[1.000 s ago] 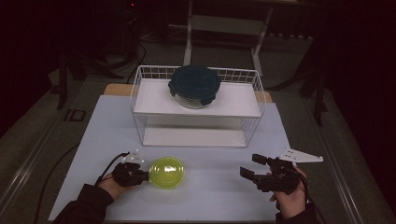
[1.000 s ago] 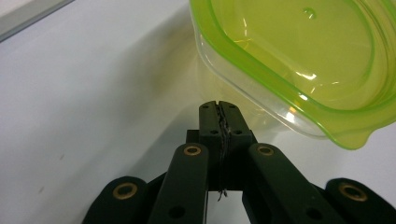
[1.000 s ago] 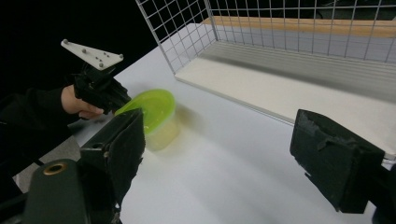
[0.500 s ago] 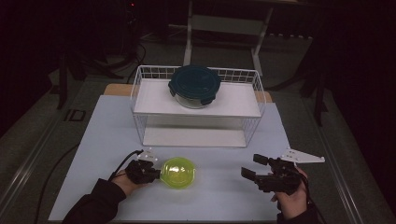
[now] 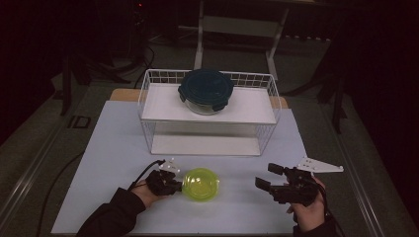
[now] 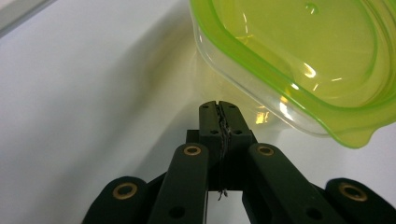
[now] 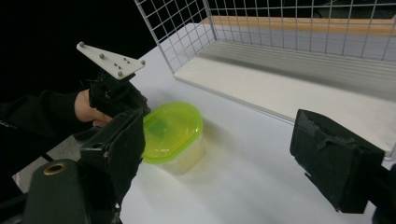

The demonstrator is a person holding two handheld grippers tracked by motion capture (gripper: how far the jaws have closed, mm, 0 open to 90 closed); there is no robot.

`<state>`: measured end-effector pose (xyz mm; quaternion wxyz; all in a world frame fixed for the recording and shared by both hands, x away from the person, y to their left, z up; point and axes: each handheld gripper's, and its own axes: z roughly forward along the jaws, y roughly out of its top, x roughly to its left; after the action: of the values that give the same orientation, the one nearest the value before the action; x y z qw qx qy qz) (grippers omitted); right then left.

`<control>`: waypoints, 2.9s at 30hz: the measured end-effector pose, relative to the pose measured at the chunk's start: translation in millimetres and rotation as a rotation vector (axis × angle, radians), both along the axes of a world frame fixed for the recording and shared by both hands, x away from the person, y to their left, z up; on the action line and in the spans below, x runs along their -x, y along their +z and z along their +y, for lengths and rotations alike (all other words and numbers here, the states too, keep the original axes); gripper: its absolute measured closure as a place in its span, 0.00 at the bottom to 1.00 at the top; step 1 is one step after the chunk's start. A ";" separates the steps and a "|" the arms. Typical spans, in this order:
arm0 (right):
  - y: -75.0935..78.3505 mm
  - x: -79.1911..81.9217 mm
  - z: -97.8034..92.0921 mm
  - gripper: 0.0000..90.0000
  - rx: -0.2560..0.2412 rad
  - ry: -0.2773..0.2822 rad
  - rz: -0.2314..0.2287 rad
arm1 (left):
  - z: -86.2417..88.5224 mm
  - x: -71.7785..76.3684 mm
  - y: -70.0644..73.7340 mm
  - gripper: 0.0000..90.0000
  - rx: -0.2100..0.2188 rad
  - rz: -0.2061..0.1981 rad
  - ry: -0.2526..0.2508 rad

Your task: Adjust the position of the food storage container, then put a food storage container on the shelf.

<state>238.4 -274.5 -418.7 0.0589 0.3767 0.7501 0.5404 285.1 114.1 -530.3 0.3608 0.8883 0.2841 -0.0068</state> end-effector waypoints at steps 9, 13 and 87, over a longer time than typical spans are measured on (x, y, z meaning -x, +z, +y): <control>-1.8 -0.4 1.6 0.20 0.011 0.005 -0.002 | -13.6 -0.5 -1.3 0.98 0.004 0.007 -0.009; -1.7 -0.4 1.7 0.20 0.009 0.005 -0.003 | -19.2 -0.7 -1.4 0.98 0.003 0.009 -0.021; -86.8 -36.2 71.7 0.82 -0.035 0.049 0.551 | -8.8 1.1 25.5 0.80 0.289 0.430 0.296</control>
<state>274.6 -202.8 -505.5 -0.1670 0.4919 0.7373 0.4319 284.0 105.3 -504.8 0.4121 0.7549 0.4765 -0.1824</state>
